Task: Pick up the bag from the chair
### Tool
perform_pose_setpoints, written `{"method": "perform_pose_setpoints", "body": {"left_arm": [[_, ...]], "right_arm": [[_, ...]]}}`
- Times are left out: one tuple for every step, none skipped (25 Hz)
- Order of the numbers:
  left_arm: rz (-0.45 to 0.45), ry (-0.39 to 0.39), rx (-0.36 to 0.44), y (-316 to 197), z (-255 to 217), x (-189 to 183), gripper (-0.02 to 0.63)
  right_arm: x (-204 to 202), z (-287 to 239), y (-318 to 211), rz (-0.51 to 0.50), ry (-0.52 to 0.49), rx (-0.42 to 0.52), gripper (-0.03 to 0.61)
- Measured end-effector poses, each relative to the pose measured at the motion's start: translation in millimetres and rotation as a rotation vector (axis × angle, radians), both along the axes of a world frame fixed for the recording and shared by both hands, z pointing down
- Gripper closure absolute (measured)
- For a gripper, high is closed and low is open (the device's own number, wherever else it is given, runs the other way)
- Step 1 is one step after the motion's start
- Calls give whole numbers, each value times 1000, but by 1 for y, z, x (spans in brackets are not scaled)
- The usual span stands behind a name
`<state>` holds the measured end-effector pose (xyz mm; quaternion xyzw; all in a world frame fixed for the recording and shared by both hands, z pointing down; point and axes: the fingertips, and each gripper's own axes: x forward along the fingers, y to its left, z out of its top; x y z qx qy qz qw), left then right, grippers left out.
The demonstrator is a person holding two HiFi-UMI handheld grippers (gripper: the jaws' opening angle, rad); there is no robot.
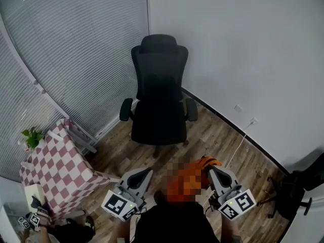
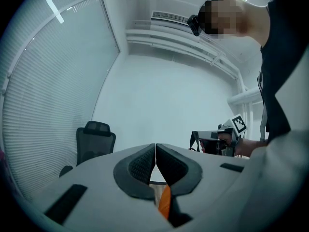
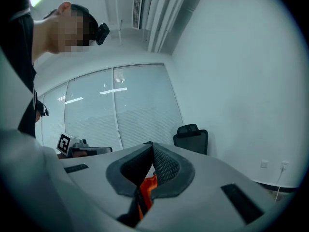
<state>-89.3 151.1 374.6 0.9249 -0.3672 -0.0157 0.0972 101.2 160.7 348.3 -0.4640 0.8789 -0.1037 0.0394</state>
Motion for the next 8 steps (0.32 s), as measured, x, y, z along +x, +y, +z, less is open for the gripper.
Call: {"method": "perform_pose_setpoints", "body": {"left_arm": [[0, -1, 1, 0, 0, 0, 581], [0, -1, 2, 0, 1, -1, 581], [0, -1, 4, 0, 1, -1, 581], [0, -1, 6, 0, 1, -2, 581], [-1, -1, 8, -1, 1, -2, 581], [-2, 0, 9, -2, 1, -3, 581], [-2, 0, 9, -2, 1, -4, 581], [-3, 0, 9, -3, 0, -4, 580]], "right_arm": [[0, -1, 0, -3, -6, -2, 555], [0, -1, 1, -4, -9, -3, 556], [1, -1, 1, -4, -8, -4, 555], [0, -1, 1, -3, -5, -4, 555], [0, 0, 1, -4, -3, -5, 556], [-1, 0, 1, -5, -2, -7, 555], [-1, 1, 1, -7, -2, -9, 555], [-2, 1, 0, -9, -3, -11, 555]]}}
